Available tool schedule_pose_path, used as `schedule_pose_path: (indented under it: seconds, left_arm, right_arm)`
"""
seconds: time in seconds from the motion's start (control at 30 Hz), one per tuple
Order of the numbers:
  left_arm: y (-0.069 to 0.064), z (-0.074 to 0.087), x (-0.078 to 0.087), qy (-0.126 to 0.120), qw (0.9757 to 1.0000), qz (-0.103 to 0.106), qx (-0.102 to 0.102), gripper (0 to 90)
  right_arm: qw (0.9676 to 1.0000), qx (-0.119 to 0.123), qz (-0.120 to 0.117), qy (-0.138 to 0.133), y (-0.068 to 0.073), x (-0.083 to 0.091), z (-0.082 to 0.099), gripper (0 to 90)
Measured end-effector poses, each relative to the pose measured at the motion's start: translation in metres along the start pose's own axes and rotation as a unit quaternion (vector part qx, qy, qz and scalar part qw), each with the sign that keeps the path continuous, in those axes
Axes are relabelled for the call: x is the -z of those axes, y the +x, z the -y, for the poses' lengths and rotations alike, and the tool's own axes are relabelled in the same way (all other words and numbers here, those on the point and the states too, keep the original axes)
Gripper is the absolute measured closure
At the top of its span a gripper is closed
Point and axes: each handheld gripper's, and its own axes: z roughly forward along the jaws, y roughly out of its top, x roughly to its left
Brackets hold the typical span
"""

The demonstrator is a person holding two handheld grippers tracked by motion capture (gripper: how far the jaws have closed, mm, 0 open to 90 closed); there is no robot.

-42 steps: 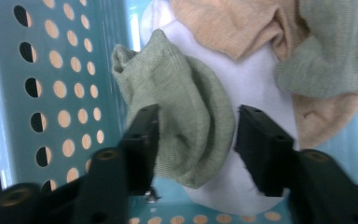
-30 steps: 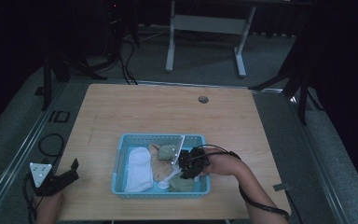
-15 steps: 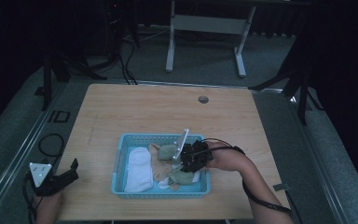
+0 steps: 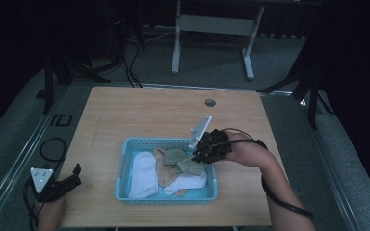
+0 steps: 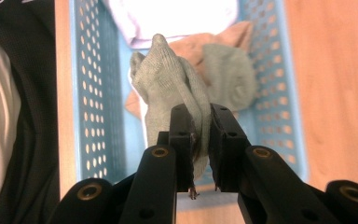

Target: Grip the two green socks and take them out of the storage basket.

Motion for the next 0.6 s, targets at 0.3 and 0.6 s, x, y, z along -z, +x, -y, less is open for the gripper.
schedule_pose_path:
  seconds: [0.3,0.6]
  left_arm:
    - [0.0,0.0,0.0,0.001,1.0,-0.001,0.001,0.4]
    - [0.0,0.0,0.0,0.002,1.0,-0.003,0.0,0.4]
  right_arm:
    - [0.9983,-0.034,0.045,-0.01,-0.009,0.036,0.026,80.0]
    - [0.994,-0.092,0.059,-0.004,-0.018,0.046,0.077,79.4]
